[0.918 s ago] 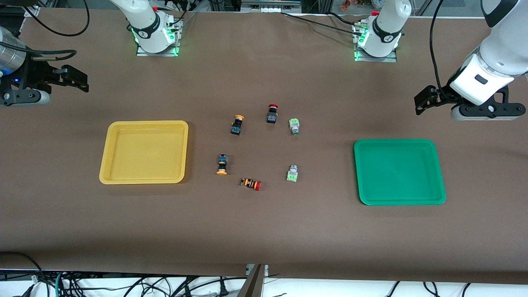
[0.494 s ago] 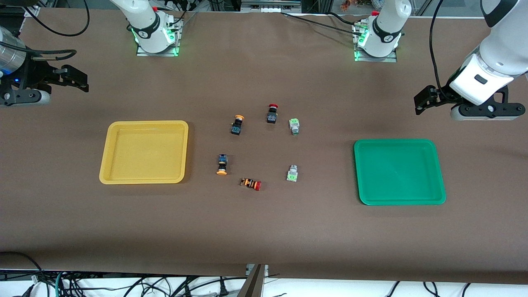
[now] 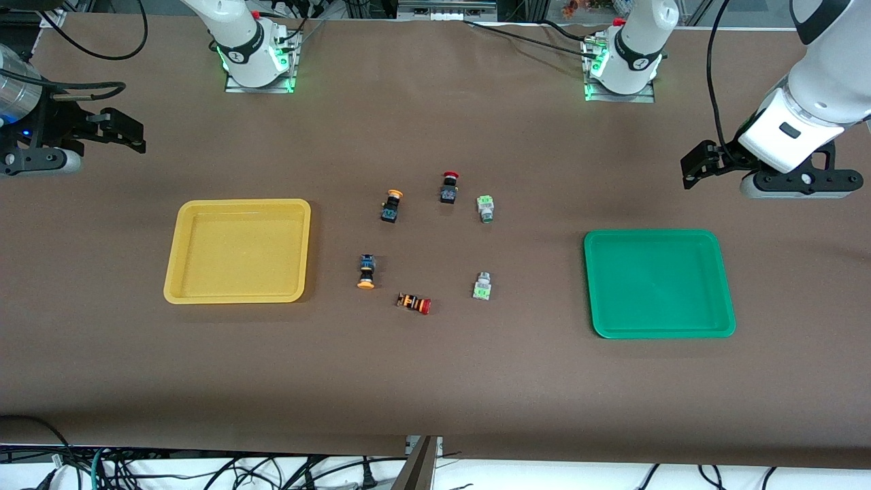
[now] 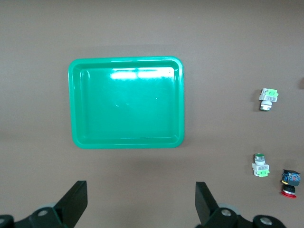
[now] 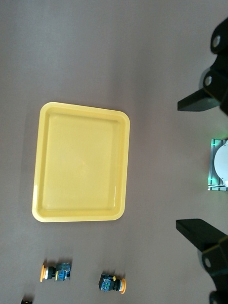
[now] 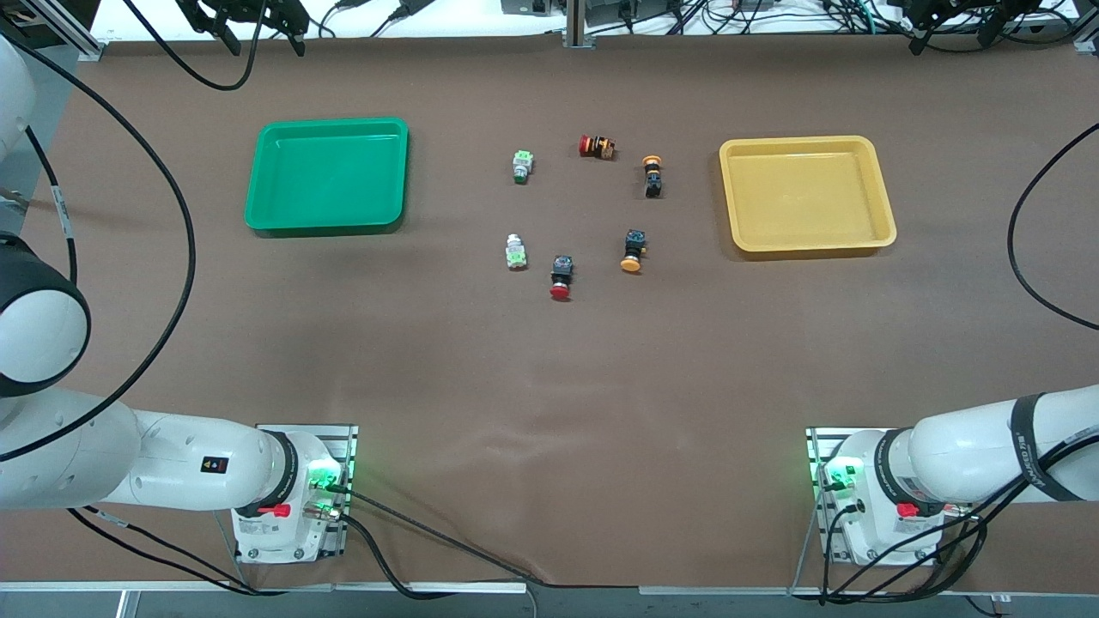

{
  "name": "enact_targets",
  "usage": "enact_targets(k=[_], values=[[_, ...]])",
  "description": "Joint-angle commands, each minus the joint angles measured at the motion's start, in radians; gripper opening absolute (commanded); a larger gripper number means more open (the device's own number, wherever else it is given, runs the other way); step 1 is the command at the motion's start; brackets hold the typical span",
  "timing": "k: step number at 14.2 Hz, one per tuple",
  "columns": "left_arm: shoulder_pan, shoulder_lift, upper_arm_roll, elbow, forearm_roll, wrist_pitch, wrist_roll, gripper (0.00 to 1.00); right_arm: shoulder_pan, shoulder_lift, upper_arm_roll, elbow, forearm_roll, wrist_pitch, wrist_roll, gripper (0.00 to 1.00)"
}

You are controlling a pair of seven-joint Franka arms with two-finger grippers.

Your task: Place green and yellow buttons in trays

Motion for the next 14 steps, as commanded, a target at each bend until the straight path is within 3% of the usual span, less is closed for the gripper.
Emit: enact_targets(k=[1,14], values=[[-0.006,-0.007,0.002,-0.003,-0.012,-0.006,0.012,1.00,0.001,0.015,0.003,0.026,-0.005,-0.002,-0.002,1.00],[-0.009,0.010,-0.009,-0.003,-0.016,-0.040,0.004,1.00,0.002,0.043,0.006,0.020,0.001,0.004,-0.004,1.00]])
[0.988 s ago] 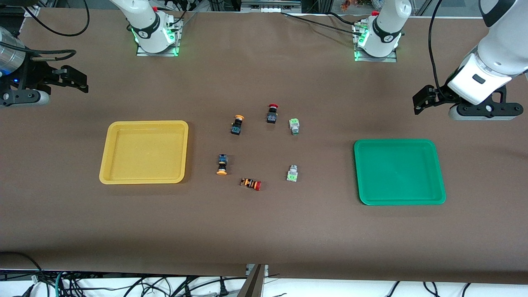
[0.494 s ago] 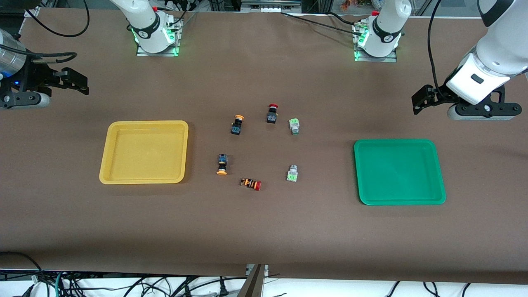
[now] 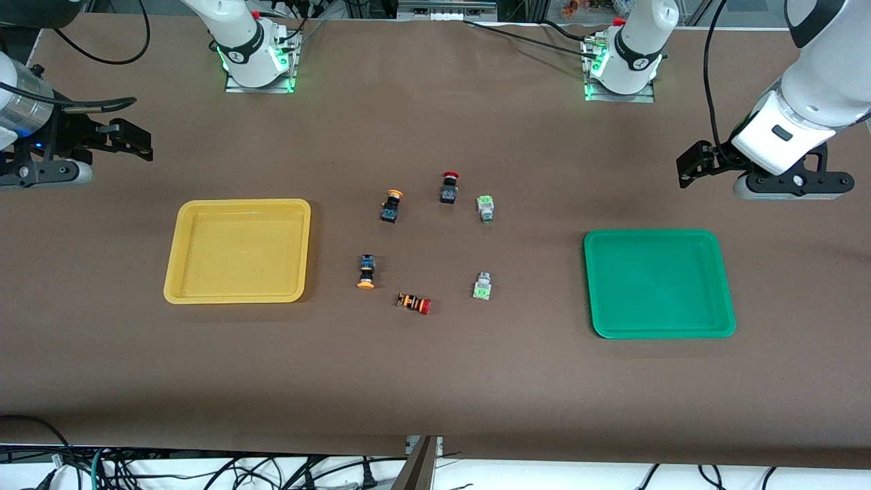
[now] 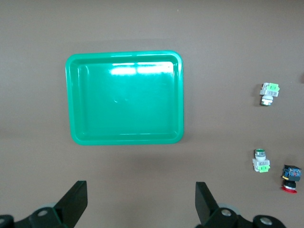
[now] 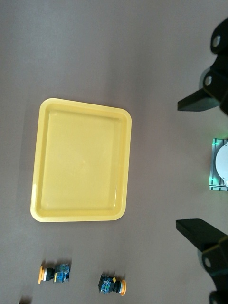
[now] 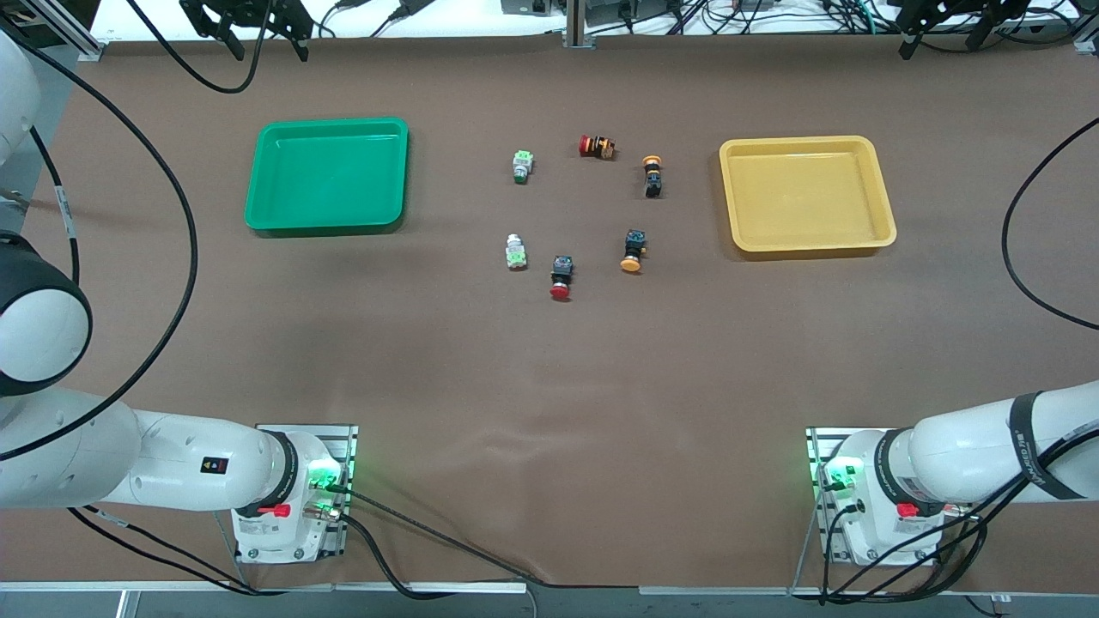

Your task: Place green and yellow buttons in trays

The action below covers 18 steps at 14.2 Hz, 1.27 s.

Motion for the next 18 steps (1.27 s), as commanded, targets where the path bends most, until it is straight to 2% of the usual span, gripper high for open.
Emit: enact_targets(k=[1,5,6,7,9,15,18], values=[[-0.008,0.011,-0.003,0.000,-0.019,-0.019,0.004,1.00,-0.003,0.026,0.001,0.020,0.000,-0.004,-0.010,1.00],[-0.011,0.138,-0.047,0.002,-0.024,-0.014,0.017,1.00,0.006,0.096,0.006,0.021,0.000,0.022,-0.010,1.00],[-0.012,0.187,-0.061,0.014,-0.025,0.008,0.015,1.00,0.036,0.126,0.006,0.023,0.005,0.030,-0.001,1.00],[-0.013,0.239,-0.079,0.058,-0.030,0.047,0.010,1.00,0.068,0.158,0.006,0.023,0.014,0.058,0.024,1.00],[-0.014,0.358,-0.112,0.133,-0.036,0.103,0.004,1.00,0.130,0.230,0.006,0.020,0.036,0.163,0.198,1.00],[-0.118,0.533,-0.116,0.149,-0.035,0.444,0.006,1.00,0.320,0.500,0.006,0.017,0.037,0.485,0.470,1.00],[-0.158,0.632,-0.116,0.151,-0.024,0.629,0.007,1.00,0.389,0.589,0.006,0.015,0.037,0.624,0.588,1.00]])
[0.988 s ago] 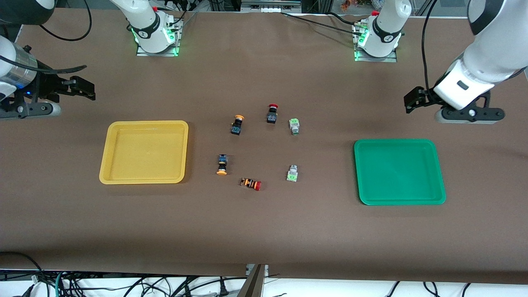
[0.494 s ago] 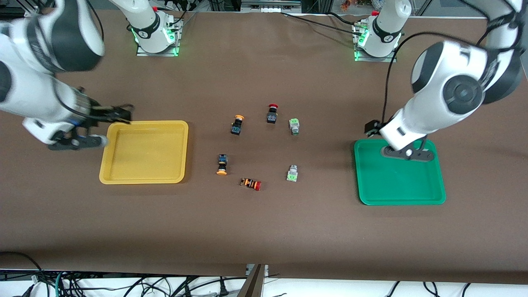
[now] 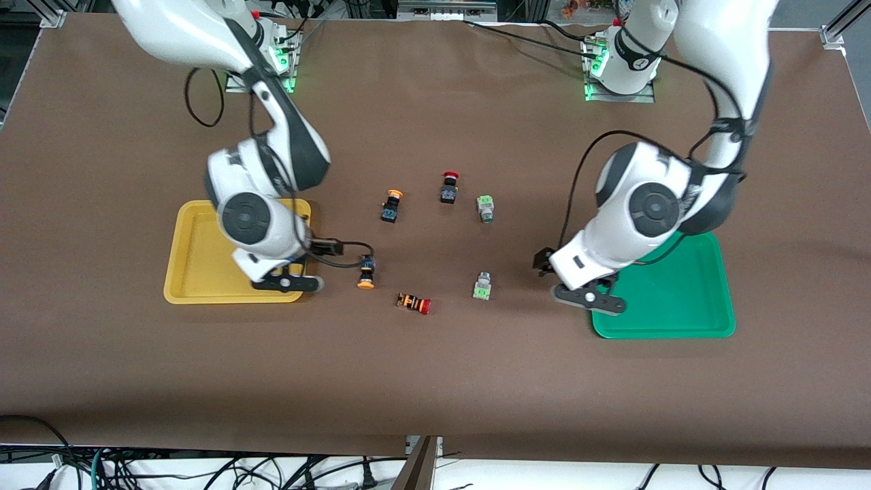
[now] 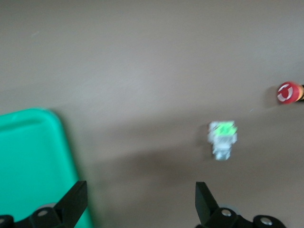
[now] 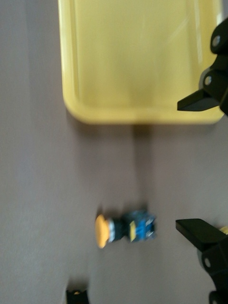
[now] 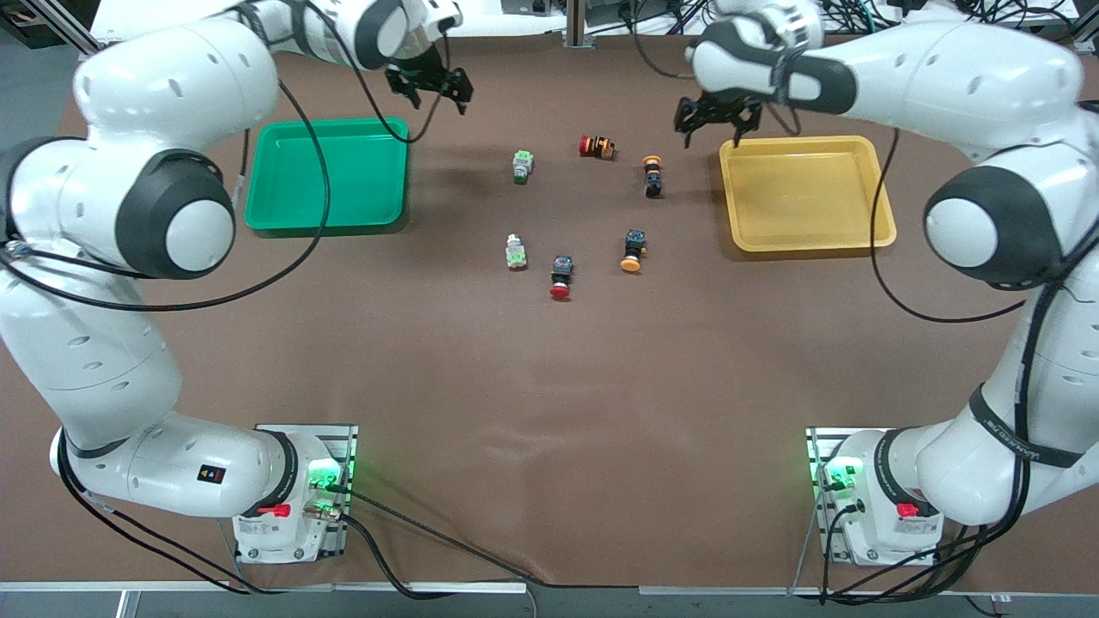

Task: Place green and yellow buttons in trays
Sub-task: 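Grasp the yellow-cap button with the right gripper while the left gripper grasps the green button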

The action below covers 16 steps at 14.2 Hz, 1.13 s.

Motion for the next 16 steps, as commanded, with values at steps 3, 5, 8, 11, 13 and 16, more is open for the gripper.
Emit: enact_targets(k=[3,5,8,11,13,16], values=[[-0.073,0.140,0.013,0.037,-0.011,0.209,0.010,1.00,0.070,0.097,-0.006,0.023,0.010,0.128,0.123,1.00],[-0.084,0.183,0.011,0.036,-0.011,0.284,0.008,1.00,0.084,0.128,-0.006,0.021,0.010,0.187,0.128,1.00],[-0.116,0.215,0.014,0.031,-0.012,0.326,0.004,1.00,0.097,0.160,-0.006,0.021,0.010,0.243,0.146,0.97],[-0.136,0.240,0.017,0.030,-0.012,0.346,-0.004,1.00,0.097,0.165,-0.006,0.021,0.007,0.244,0.131,0.21],[-0.148,0.254,0.017,0.028,-0.012,0.347,-0.056,1.00,0.099,0.169,-0.006,0.021,0.005,0.246,0.129,0.00],[-0.182,0.284,0.023,0.028,-0.012,0.392,-0.097,1.00,0.091,0.154,-0.008,0.030,-0.002,0.235,0.105,0.00]])
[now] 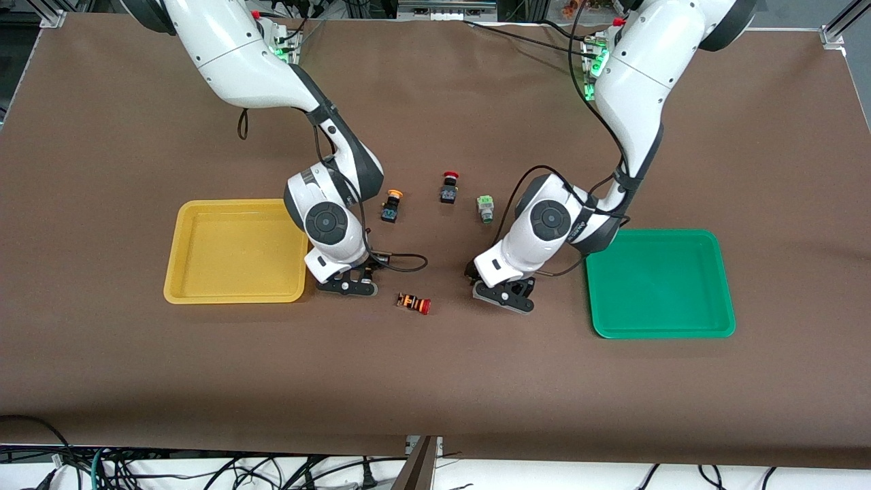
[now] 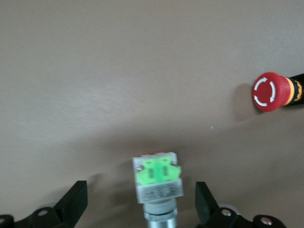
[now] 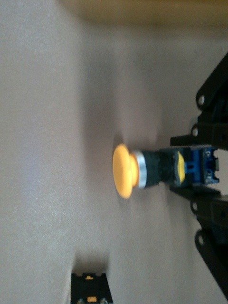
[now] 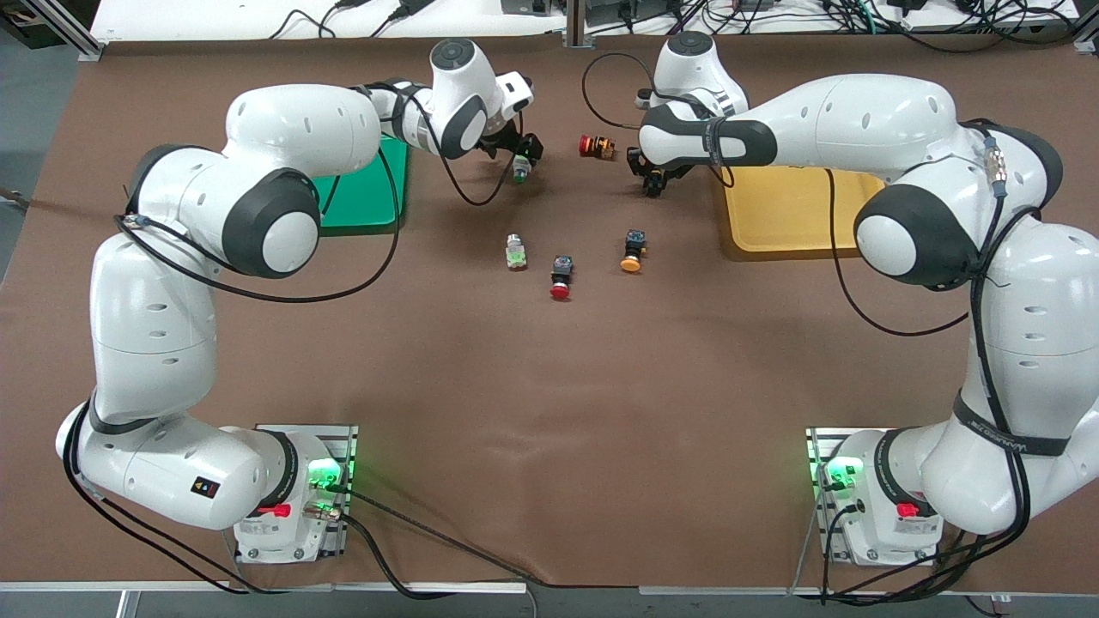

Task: Place green and yellow buttons in trays
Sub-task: 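Carry the yellow button to the yellow tray while the left gripper carries green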

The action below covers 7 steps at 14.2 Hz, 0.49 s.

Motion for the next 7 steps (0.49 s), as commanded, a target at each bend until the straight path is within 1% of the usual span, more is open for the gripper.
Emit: enact_targets(k=[1,2,3,4,5,6,7], values=[[-0.033,0.046,0.020,0.025,-0.012,0.063,-0.026,1.00,-0.004,-0.025,-0.010,0.023,0.005,-0.026,-0.063,0.00],[-0.032,0.055,0.024,0.025,-0.011,0.080,-0.025,1.00,-0.024,-0.060,-0.015,0.021,0.006,-0.077,-0.115,0.00],[-0.032,0.053,0.032,0.025,-0.002,0.080,-0.020,0.82,-0.050,-0.089,-0.015,0.023,0.008,-0.135,-0.175,0.00],[-0.032,0.053,0.032,0.025,0.006,0.080,-0.022,0.52,-0.080,-0.118,-0.016,0.020,0.008,-0.190,-0.245,0.00],[-0.035,0.052,0.032,0.025,0.009,0.080,-0.023,0.31,-0.117,-0.146,-0.019,0.013,0.008,-0.256,-0.319,0.00],[-0.035,0.049,0.032,0.027,0.009,0.080,-0.023,0.16,-0.145,-0.163,-0.033,0.010,0.008,-0.301,-0.385,0.00],[-0.035,0.046,0.032,0.025,0.011,0.080,-0.023,0.02,-0.160,-0.184,-0.063,-0.014,0.006,-0.319,-0.448,0.00]])
